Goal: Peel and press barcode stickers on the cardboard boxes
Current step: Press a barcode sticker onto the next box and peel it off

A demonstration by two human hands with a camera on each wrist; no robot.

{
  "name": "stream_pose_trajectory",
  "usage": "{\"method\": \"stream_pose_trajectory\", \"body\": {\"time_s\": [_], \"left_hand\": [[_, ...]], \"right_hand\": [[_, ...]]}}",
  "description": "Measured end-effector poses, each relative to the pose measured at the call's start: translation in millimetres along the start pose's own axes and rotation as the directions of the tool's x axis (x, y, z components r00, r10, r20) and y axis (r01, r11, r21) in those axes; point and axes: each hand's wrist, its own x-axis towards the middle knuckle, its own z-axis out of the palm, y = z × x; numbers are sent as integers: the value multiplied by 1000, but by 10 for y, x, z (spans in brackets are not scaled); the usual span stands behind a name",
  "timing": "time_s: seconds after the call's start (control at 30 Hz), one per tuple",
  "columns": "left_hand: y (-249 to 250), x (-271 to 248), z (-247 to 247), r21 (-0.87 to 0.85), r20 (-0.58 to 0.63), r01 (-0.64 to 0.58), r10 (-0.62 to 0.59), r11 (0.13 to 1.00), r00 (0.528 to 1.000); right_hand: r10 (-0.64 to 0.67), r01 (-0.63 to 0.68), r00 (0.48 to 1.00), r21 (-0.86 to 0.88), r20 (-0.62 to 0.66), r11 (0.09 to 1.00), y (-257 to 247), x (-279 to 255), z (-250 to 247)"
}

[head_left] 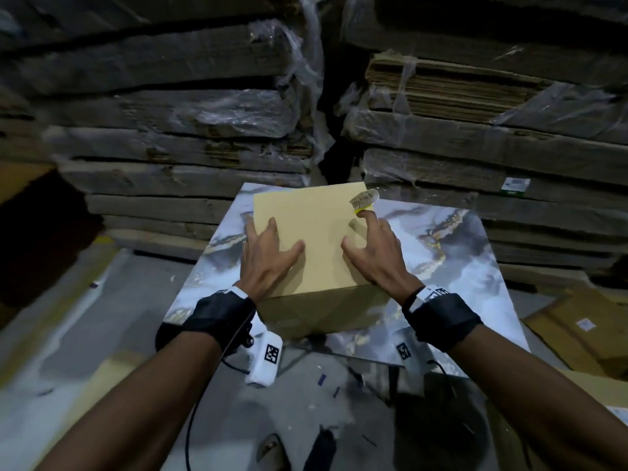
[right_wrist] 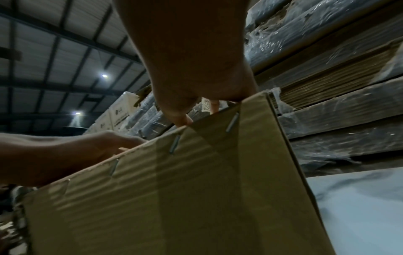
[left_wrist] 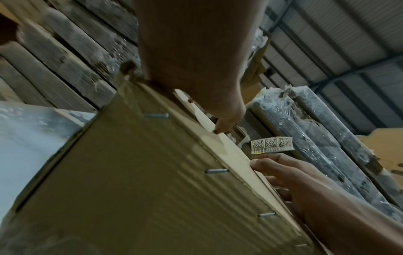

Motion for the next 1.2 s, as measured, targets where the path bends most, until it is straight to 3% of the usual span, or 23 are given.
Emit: {"method": "stream_pose_trajectory", "body": {"time_s": [0.27, 0.57, 0.9, 1.2], "left_hand": [[-523, -426, -511, -26, -180, 110, -113, 994, 977], [-1317, -954, -1055, -63, -353, 281, -284, 958, 892], [-2382, -1558, -1686, -140, -441, 466, -476, 874, 761], [-3421, -1874, -2135, -193, -442, 557, -578, 808, 686]], "right_hand": [[-53, 68, 996, 255, -66, 965, -680, -110, 414], [-203, 199, 979, 330, -24, 923, -1497, -294, 1071], [-355, 282, 928, 406, 114, 869, -2588, -709, 2002], [-416, 314, 888, 404, 194, 859, -3437, -1016, 2896]]}}
